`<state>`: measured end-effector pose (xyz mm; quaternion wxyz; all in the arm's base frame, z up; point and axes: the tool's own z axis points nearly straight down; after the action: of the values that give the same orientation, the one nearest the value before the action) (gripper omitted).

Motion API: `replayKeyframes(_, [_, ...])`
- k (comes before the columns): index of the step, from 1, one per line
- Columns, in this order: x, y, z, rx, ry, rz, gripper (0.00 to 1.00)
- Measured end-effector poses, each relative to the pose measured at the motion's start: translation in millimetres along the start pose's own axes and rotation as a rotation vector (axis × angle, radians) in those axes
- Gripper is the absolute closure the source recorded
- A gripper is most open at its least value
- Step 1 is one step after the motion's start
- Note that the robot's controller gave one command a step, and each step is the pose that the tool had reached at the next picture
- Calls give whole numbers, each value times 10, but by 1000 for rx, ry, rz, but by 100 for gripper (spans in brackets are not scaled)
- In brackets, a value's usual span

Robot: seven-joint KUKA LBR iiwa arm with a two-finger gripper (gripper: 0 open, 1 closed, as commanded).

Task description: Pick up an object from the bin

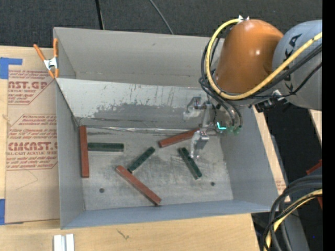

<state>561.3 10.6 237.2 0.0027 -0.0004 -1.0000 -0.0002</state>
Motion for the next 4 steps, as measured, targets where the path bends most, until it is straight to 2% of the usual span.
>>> replayKeyframes(1, [-15,0,-40,0,-8,0,0])
replayKeyframes(2, [-114,25,373,1,-17,-32,0])
replayKeyframes(3, [-167,37,1070,0,-11,-57,0])
replayKeyframes(4, [-192,148,1534,-1,-27,3,0])
